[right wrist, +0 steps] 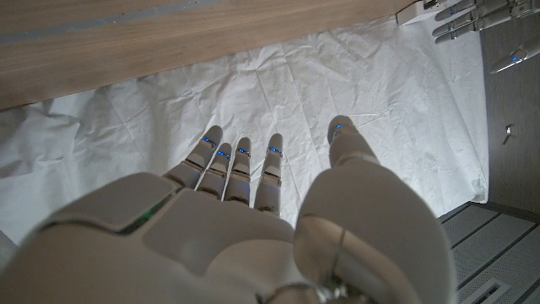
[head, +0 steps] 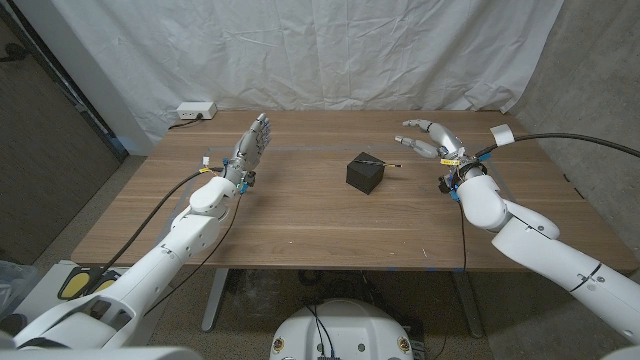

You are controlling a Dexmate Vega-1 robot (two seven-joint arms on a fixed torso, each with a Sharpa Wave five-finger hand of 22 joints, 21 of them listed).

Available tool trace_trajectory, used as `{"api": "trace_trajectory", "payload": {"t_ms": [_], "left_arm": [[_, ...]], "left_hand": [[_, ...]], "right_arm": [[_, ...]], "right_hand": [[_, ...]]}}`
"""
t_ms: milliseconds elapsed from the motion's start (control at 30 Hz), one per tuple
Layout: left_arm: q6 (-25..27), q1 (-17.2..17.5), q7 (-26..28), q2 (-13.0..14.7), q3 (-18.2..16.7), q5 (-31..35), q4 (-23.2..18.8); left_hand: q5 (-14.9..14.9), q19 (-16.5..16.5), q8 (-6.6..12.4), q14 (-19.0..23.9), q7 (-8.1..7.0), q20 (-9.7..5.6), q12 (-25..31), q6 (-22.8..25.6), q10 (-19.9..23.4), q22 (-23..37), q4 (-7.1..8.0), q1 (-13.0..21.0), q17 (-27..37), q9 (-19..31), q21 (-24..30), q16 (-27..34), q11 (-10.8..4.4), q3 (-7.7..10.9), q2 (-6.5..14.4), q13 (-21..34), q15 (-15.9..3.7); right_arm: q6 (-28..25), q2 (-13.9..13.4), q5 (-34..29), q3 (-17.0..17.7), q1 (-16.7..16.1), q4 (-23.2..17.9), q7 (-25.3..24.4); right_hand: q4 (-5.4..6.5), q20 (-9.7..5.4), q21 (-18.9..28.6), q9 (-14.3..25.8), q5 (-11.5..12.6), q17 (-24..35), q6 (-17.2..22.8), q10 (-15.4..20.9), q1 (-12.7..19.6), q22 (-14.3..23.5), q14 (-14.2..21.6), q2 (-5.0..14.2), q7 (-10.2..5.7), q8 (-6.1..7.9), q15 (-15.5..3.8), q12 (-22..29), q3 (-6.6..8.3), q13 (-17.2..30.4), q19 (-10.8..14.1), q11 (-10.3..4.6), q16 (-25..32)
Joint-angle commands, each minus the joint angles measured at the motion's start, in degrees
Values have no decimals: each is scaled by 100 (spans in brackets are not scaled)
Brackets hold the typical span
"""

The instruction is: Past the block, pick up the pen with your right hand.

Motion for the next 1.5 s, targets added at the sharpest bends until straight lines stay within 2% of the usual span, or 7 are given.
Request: {"api": "trace_trajectory", "payload": {"t_ms": [33,633,1067,1500], "left_arm": [[7,38,29,9,0,12,-76],[22,103,91,22,-16,12,-86],[80,40,81,-8,29,30,-31],[174,-22,118,0,65,74,-55]], "left_hand": [[14,-32,-10,-65,7,-459,-2,0,-21,24,15,69,18,24,-7,12,-24,-24,0,21,-117],[11,-34,-12,-74,21,-445,0,1,-17,25,16,78,19,25,-5,10,-26,-45,9,22,-112],[8,-34,-12,-68,31,-444,1,5,-15,26,17,87,20,25,-3,15,-13,-64,18,23,-105],[6,-36,-9,-63,32,-439,1,17,-14,26,17,97,20,25,-2,17,-12,-79,26,24,-105]], "right_arm": [[-152,-55,-182,-14,-29,-75,17],[-437,-42,-541,-329,292,-25,221],[-567,-40,-628,-452,440,28,372],[-593,-45,-633,-495,513,104,405]], "right_hand": [[30,-23,-26,12,31,4,62,-11,93,10,-15,2,-13,10,-30,-10,34,9,63,-2,-5],[70,-42,-119,21,40,10,80,-191,163,14,-137,-1,-40,-13,-14,-74,5,10,14,23,-36],[107,-16,-255,27,48,15,101,-383,188,14,-380,-11,-31,-32,31,-128,-34,11,-149,38,-85],[140,23,-314,24,50,20,157,-554,167,15,-412,-38,-18,-38,100,-169,-82,5,-134,221,-50]]}}
